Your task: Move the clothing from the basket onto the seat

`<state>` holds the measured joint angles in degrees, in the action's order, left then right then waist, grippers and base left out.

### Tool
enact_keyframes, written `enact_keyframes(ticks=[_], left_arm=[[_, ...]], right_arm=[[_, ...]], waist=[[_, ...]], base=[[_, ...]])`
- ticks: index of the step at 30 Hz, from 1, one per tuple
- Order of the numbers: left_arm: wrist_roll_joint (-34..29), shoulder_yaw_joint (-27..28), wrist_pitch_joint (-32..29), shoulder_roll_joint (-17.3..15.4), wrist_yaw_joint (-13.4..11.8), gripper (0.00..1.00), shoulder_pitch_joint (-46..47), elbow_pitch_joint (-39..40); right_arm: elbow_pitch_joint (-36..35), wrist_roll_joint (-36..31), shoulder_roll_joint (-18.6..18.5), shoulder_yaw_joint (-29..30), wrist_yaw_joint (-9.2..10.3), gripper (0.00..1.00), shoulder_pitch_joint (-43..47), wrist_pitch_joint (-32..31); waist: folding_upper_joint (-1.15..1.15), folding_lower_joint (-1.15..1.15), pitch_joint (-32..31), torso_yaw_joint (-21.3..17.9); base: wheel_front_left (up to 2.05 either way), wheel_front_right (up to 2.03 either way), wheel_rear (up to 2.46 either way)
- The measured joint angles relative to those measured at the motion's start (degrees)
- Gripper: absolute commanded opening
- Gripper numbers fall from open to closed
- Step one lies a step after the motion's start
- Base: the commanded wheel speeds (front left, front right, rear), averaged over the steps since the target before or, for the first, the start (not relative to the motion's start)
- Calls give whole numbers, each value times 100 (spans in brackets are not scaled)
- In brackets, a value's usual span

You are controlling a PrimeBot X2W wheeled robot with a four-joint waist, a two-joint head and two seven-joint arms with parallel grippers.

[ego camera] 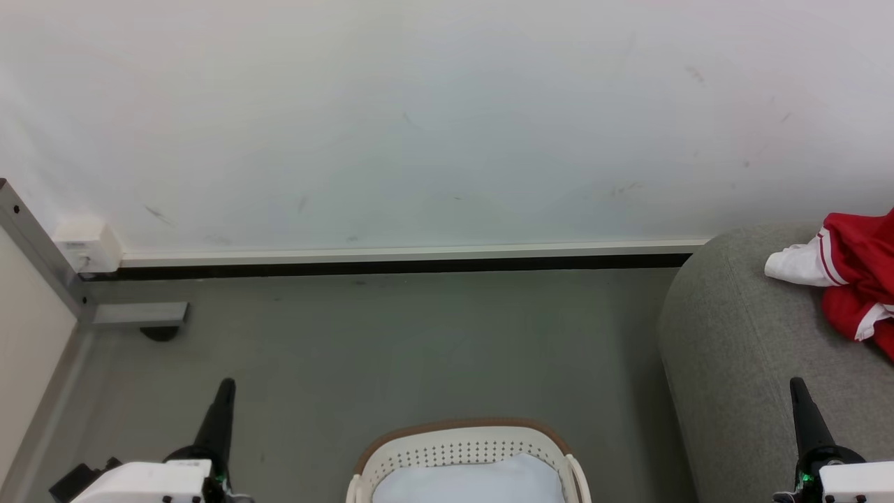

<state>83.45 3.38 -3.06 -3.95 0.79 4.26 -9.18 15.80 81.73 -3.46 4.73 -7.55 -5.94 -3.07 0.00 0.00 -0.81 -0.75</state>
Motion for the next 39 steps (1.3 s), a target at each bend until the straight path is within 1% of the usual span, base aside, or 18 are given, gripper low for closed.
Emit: enact_keyframes(ticks=[25, 39], left_arm=[[882, 249, -267, 55, 170, 0, 129, 32], [951, 267, -290, 65, 171, 0, 135, 34]], right_arm=[[-75, 1170, -64, 0, 0, 0, -120, -199], [-88, 1246, -118, -47, 0, 0, -132, -189]], waist=[[0, 0, 62, 71], [0, 0, 64, 73]], base=[[0, 0, 0], [0, 0, 0]])
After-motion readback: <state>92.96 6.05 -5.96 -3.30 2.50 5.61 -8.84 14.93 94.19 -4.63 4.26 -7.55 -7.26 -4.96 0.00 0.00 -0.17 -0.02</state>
